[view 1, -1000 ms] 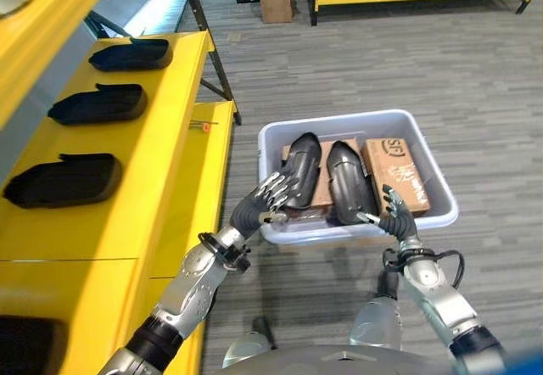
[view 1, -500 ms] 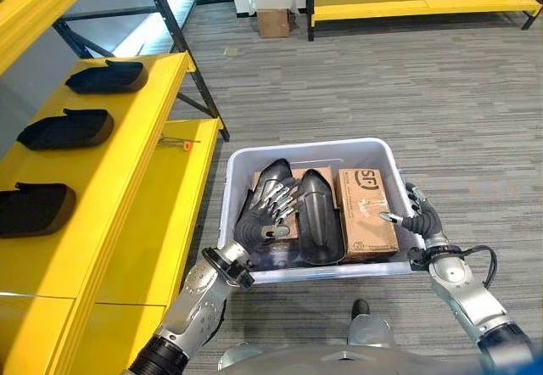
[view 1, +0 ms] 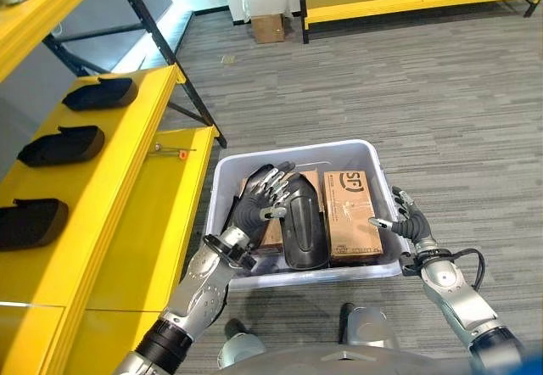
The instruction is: Move parts from the plastic box to the shelf.
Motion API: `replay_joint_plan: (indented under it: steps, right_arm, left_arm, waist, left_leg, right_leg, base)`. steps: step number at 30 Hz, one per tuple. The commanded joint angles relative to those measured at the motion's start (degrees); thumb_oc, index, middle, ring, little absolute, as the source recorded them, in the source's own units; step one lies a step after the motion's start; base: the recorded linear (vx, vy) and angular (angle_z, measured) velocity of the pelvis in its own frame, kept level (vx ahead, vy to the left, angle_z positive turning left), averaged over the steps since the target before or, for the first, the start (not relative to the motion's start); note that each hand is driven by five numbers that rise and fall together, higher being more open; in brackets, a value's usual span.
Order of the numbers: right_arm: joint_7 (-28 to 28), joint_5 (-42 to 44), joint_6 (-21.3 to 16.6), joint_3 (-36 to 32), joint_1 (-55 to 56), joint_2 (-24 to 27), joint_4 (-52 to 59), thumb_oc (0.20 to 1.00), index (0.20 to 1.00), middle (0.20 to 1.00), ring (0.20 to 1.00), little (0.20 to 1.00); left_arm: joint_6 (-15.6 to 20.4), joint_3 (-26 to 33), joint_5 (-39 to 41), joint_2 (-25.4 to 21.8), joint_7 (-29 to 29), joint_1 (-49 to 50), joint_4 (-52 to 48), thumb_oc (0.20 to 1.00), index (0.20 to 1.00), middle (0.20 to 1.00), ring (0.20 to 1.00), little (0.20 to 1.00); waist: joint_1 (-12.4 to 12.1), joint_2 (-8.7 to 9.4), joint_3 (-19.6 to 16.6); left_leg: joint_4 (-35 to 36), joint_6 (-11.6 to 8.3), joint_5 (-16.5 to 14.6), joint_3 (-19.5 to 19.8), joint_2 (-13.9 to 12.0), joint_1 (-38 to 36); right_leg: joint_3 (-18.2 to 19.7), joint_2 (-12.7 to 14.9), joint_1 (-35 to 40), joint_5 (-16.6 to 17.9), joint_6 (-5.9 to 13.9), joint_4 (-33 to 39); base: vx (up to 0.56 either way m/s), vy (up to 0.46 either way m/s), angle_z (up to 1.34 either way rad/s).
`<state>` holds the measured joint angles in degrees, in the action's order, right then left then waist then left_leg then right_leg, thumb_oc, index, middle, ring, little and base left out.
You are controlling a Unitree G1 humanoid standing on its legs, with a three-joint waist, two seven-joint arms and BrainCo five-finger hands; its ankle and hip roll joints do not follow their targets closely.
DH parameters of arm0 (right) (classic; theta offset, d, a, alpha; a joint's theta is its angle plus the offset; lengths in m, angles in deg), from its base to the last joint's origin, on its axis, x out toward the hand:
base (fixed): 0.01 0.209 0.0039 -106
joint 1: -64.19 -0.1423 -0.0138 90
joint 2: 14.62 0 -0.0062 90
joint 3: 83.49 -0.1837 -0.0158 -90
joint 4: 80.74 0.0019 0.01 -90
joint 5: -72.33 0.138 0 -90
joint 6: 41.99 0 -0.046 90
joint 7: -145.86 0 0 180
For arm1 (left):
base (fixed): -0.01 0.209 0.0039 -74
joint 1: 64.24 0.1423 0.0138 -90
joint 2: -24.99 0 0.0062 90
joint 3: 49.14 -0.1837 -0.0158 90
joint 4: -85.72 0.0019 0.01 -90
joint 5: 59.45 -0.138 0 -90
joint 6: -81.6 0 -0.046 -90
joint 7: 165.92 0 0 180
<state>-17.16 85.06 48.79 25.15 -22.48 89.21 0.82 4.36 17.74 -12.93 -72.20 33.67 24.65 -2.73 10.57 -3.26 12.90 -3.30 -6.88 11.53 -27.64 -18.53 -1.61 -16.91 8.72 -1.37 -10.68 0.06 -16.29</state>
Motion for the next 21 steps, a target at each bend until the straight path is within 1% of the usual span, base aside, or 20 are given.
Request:
replay_joint_plan:
  steps: [1, 2, 3, 6, 8, 11, 13, 15, 16, 17, 18, 19, 20, 21]
  right_arm:
    - [0.9, 0.3, -2.9, -0.3, -0.9, -0.8, 4.0, 1.000, 1.000, 1.000, 1.000, 1.000]
    - [0.8, 0.5, -2.6, -0.3, -0.8, -1.0, 3.9, 1.000, 1.000, 1.000, 1.000, 1.000]
    - [0.5, 0.4, -2.0, -0.3, -0.7, -1.3, 4.1, 1.000, 1.000, 1.000, 1.000, 1.000]
    - [-1.2, 0.9, -0.4, -0.7, 0.1, -1.5, 5.1, 1.000, 1.000, 1.000, 1.000, 1.000]
    - [-2.5, 0.6, -0.2, -0.5, 0.6, -1.5, 6.0, 1.000, 1.000, 1.000, 1.000, 1.000]
    - [-4.7, 1.8, 1.5, 0.4, -0.1, -1.4, 6.7, 1.000, 1.000, 1.000, 1.000, 1.000]
    - [-4.3, 2.3, 1.2, 1.6, -1.9, -1.6, 6.4, 1.000, 1.000, 1.000, 1.000, 1.000]
    - [-4.0, 2.9, 1.2, 2.6, -5.1, -1.9, 5.4, 1.000, 1.000, 1.000, 1.000, 1.000]
    - [-2.7, 3.6, 1.1, 3.0, -6.2, -2.1, 5.0, 1.000, 1.000, 1.000, 1.000, 1.000]
    - [0.4, 3.4, 0.8, 3.2, -7.4, -2.4, 4.5, 1.000, 1.000, 1.000, 1.000, 1.000]
    - [4.0, 2.5, 0.5, 3.2, -8.3, -2.6, 3.8, 1.000, 1.000, 1.000, 1.000, 1.000]
    - [7.2, 1.2, -0.4, 2.9, -9.3, -3.0, 2.9, 1.000, 1.000, 1.000, 1.000, 1.000]
    - [9.3, 0.2, -1.0, 2.4, -10.4, -3.5, 1.8, 1.000, 1.000, 1.000, 1.000, 1.000]
    - [11.2, -0.3, -0.8, 2.3, -11.2, -3.9, 1.1, 1.000, 1.000, 1.000, 1.000, 1.000]
  left_arm:
    - [1.4, 2.5, 1.5, -0.8, 0.9, 0.0, -3.6, 1.000, 1.000, 1.000, 1.000, 1.000]
    - [1.3, 2.4, 1.0, -0.8, 0.8, -0.1, -3.5, 1.000, 1.000, 1.000, 1.000, 1.000]
    - [1.1, 2.0, 1.0, -0.8, 1.0, -0.2, -3.4, 1.000, 1.000, 1.000, 1.000, 1.000]
    - [1.2, 1.7, 0.2, -1.0, 0.2, 0.7, -4.3, 1.000, 1.000, 1.000, 1.000, 1.000]
    - [0.8, 1.7, 0.7, -1.2, -0.9, 1.6, -5.3, 1.000, 1.000, 1.000, 1.000, 1.000]
    - [1.7, 1.5, 0.3, -1.5, -3.0, 2.4, -6.1, 1.000, 1.000, 1.000, 1.000, 1.000]
    - [3.0, 1.3, -0.3, -1.7, -4.2, 2.2, -6.7, 1.000, 1.000, 1.000, 1.000, 1.000]
    - [6.4, 1.8, -0.6, -2.2, -7.5, 1.3, -7.6, 1.000, 1.000, 1.000, 1.000, 1.000]
    - [7.9, 2.2, -0.4, -2.3, -8.9, 0.9, -8.2, 1.000, 1.000, 1.000, 1.000, 1.000]
    - [10.3, 3.0, -0.2, -2.5, -10.1, 0.4, -9.0, 1.000, 1.000, 1.000, 1.000, 1.000]
    - [11.1, 3.7, 1.8, -2.4, -9.9, 0.0, -9.8, 1.000, 1.000, 1.000, 1.000, 1.000]
    - [10.8, 4.6, 4.9, -2.2, -9.3, -0.2, -10.8, 1.000, 1.000, 1.000, 1.000, 1.000]
    - [11.3, 5.5, 5.9, -1.9, -8.9, -0.3, -11.8, 1.000, 1.000, 1.000, 1.000, 1.000]
    - [12.4, 6.0, 5.5, -1.9, -8.8, -0.6, -12.4, 1.000, 1.000, 1.000, 1.000, 1.000]
  waist:
    - [-0.1, 1.10, 0.6]
    - [-0.1, 1.16, 0.6]
    - [0.0, 1.29, 0.4]
    - [0.0, 1.48, 0.3]
    - [-0.3, 1.72, 0.5]
    - [-1.2, 1.99, 1.4]
    - [-2.2, 2.03, 2.5]
    - [-3.7, 1.87, 4.8]
    - [-4.3, 1.73, 5.7]
    - [-5.2, 1.52, 6.9]
    - [-5.9, 1.35, 7.7]
    - [-6.5, 1.12, 8.5]
    - [-7.2, 0.75, 9.3]
    - [-7.6, 0.54, 9.8]
  left_leg:
    - [-3.4, 0.09, -5.6, 0.8, 0.9, -1.5]
    - [-3.3, 0.49, -6.5, 1.0, 1.7, -1.7]
    - [-3.0, 1.34, -8.5, 1.6, 3.2, -2.1]
    - [-2.2, 2.53, -11.2, 2.3, 5.4, -2.8]
    - [-2.2, 2.79, -11.8, 2.7, 6.0, -2.6]
    - [-2.1, 2.86, -11.9, 3.2, 6.3, -1.3]
    - [-2.3, 2.68, -11.5, 3.9, 6.2, 0.8]
    - [-2.7, 2.27, -10.6, 5.0, 6.0, 3.9]
    - [-2.9, 2.13, -10.3, 5.5, 5.8, 5.0]
    - [-3.1, 2.00, -10.0, 6.1, 5.8, 6.4]
    - [-3.3, 1.93, -9.8, 6.5, 5.7, 7.3]
    - [-3.5, 1.86, -9.6, 7.0, 5.7, 8.1]
    - [-3.7, 1.87, -9.5, 7.4, 5.9, 9.1]
    - [-3.9, 1.87, -9.5, 7.6, 5.9, 9.8]
  right_leg:
    - [0.0, 1.8, 3.9, 0.6, 2.58, 0.4]
    - [0.4, 1.9, 4.0, 0.8, 2.75, 0.4]
    - [1.2, 1.9, 4.1, 1.2, 3.09, 0.8]
    - [2.2, 2.2, 4.2, 2.1, 3.71, 2.0]
    - [2.3, 2.3, 3.9, 2.4, 4.01, 2.5]
    - [1.9, 2.3, 2.7, 2.3, 4.08, 2.4]
    - [1.5, 2.4, 1.0, 2.0, 3.93, 1.6]
    - [0.7, 2.6, -1.8, 1.4, 3.70, 0.0]
    - [0.3, 2.7, -2.7, 1.1, 3.59, -0.7]
    - [-0.1, 2.9, -3.9, 0.8, 3.37, -1.6]
    - [-0.5, 3.0, -4.7, 0.6, 3.23, -2.2]
    - [-0.8, 3.1, -5.4, 0.5, 3.13, -2.8]
    - [-1.1, 3.3, -6.2, 0.2, 3.10, -3.5]
    - [-1.2, 3.3, -6.7, 0.1, 3.03, -4.0]
  base:
    - [0.17, 0.171, -0.16]
    - [0.18, 0.180, 0.18]
    - [0.19, 0.185, 0.26]
    - [0.20, 0.181, 0.12]
    - [0.16, 0.120, 0.06]
    - [0.07, 0.051, 0.02]
    - [-0.07, 0.011, 0.14]
    - [-0.16, 0.019, 0.17]
    - [-0.18, -0.010, 0.10]
    - [-0.18, -0.027, 0.18]
    - [-0.18, -0.040, 0.28]
    - [-0.13, -0.021, 0.39]
    - [-0.10, -0.007, 0.43]
    - [-0.11, 0.000, 0.35]
